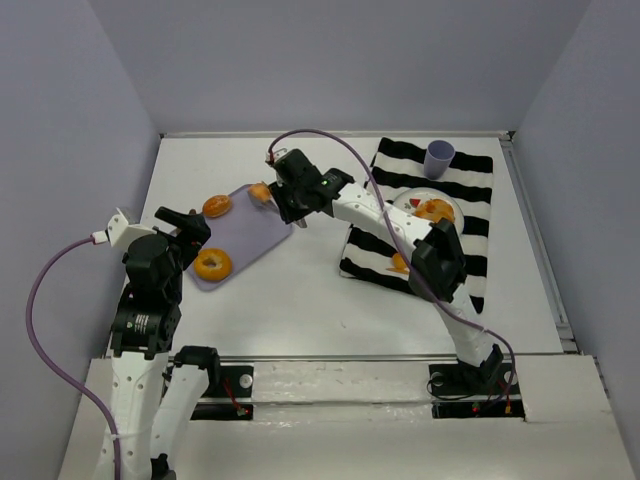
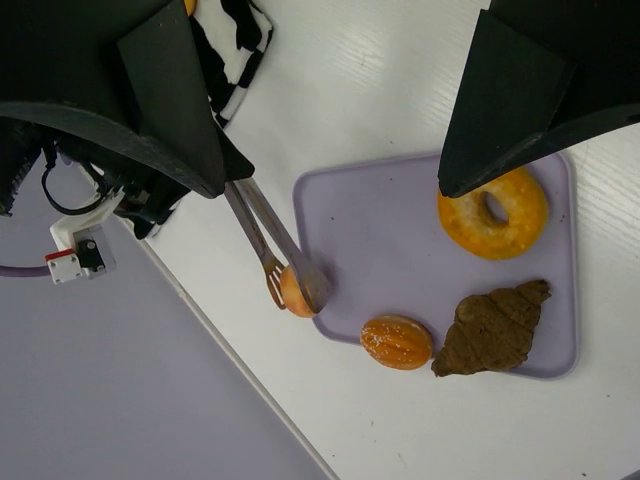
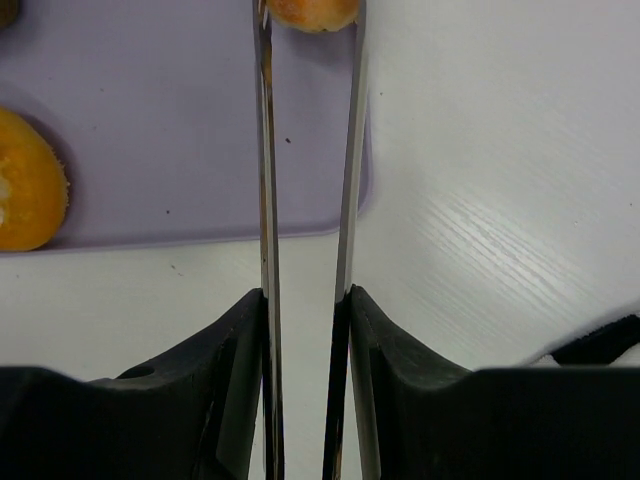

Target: Place the bread

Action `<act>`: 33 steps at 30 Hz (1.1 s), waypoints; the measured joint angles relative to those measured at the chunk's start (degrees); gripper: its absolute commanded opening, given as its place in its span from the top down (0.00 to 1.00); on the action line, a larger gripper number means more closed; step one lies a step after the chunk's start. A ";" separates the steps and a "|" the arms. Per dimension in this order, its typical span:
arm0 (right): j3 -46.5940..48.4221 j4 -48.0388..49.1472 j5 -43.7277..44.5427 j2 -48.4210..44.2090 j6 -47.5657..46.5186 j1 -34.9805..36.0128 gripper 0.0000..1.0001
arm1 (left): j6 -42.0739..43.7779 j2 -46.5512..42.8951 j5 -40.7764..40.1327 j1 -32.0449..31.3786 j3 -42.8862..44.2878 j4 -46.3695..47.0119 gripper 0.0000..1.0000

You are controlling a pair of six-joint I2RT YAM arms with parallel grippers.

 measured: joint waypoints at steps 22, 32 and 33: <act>-66.29 3.58 16.13 -64.37 19.56 -18.97 0.73 | 0.24 -0.15 1.38 0.00 -0.02 0.96 0.01; -68.67 2.38 15.72 -62.55 21.62 -20.22 0.60 | 0.24 -0.13 1.86 0.00 -0.11 1.36 0.01; -68.67 2.56 15.54 -61.86 21.57 -20.28 0.58 | 0.22 -0.11 1.88 0.00 -0.13 1.38 0.01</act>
